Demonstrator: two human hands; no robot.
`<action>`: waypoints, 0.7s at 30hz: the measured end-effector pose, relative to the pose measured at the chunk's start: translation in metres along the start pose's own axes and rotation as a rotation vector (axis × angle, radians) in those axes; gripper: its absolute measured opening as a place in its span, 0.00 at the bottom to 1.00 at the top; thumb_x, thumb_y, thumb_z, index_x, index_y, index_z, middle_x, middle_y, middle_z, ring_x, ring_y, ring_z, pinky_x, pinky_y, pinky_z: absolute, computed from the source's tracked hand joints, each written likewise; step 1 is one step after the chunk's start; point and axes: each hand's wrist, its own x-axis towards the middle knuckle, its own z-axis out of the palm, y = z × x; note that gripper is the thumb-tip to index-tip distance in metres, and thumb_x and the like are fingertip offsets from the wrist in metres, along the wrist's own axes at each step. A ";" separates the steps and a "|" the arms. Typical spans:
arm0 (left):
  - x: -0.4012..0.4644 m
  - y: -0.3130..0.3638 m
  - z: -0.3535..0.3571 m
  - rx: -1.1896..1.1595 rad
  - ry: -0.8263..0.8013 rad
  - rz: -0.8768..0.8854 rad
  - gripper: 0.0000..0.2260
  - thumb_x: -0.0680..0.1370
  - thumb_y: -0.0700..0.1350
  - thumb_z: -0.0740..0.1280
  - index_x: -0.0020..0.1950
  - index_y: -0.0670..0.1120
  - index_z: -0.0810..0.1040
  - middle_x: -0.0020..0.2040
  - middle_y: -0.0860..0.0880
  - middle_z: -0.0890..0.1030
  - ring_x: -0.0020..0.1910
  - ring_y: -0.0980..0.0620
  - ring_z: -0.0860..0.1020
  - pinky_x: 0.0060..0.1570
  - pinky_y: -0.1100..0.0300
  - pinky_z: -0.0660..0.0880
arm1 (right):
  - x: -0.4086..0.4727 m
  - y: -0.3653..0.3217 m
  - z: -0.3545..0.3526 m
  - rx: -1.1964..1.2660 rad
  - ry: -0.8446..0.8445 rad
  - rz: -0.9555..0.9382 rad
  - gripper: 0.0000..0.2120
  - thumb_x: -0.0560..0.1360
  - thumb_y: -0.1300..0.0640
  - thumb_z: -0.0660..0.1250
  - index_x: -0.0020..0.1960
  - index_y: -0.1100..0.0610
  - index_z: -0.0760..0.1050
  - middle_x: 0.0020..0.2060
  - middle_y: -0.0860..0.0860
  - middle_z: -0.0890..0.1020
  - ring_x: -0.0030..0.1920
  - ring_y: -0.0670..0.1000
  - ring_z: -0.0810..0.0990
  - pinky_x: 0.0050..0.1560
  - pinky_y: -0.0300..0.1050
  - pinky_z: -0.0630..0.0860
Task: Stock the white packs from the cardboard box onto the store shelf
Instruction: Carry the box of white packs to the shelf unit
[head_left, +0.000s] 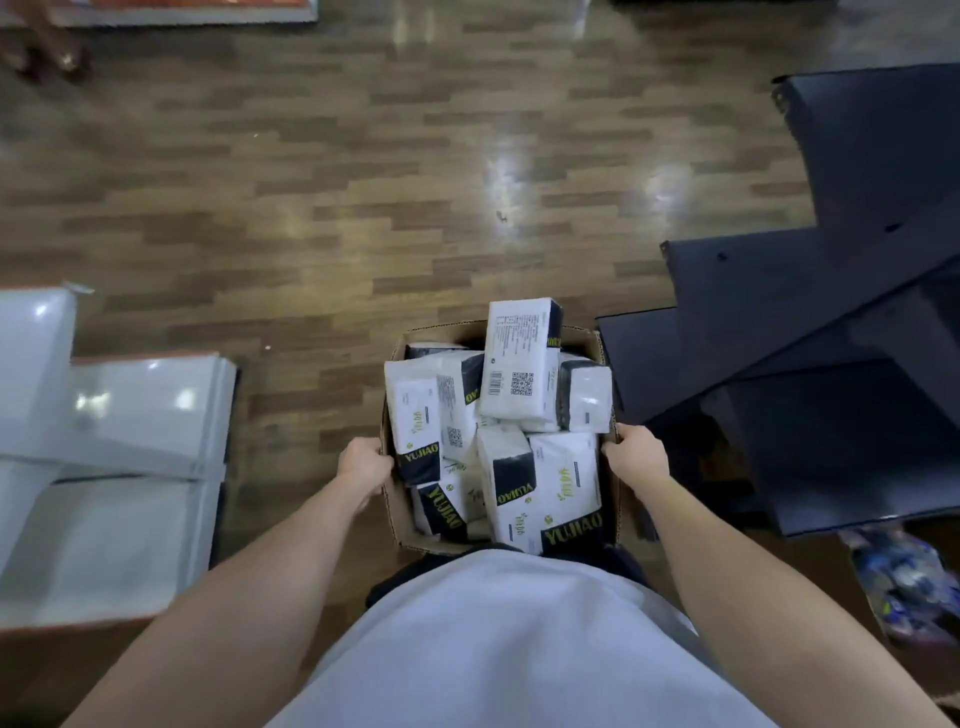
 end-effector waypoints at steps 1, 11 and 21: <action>0.011 0.016 -0.001 0.016 -0.009 0.021 0.11 0.74 0.32 0.58 0.39 0.39 0.80 0.33 0.43 0.79 0.32 0.46 0.74 0.32 0.53 0.77 | 0.011 -0.003 -0.003 0.028 0.008 0.016 0.08 0.77 0.60 0.61 0.47 0.53 0.79 0.37 0.51 0.80 0.43 0.57 0.80 0.36 0.44 0.72; 0.127 0.185 -0.027 0.208 0.050 0.129 0.10 0.76 0.38 0.61 0.44 0.40 0.83 0.39 0.45 0.81 0.36 0.46 0.74 0.32 0.59 0.68 | 0.163 -0.094 -0.069 0.162 0.003 -0.006 0.09 0.78 0.58 0.62 0.47 0.57 0.81 0.39 0.54 0.82 0.44 0.58 0.81 0.42 0.48 0.75; 0.204 0.269 -0.068 0.269 0.042 0.092 0.10 0.77 0.38 0.62 0.44 0.41 0.83 0.37 0.47 0.81 0.39 0.47 0.76 0.36 0.59 0.71 | 0.259 -0.179 -0.078 0.142 -0.095 0.052 0.10 0.79 0.55 0.62 0.49 0.58 0.81 0.43 0.55 0.83 0.45 0.58 0.80 0.49 0.54 0.80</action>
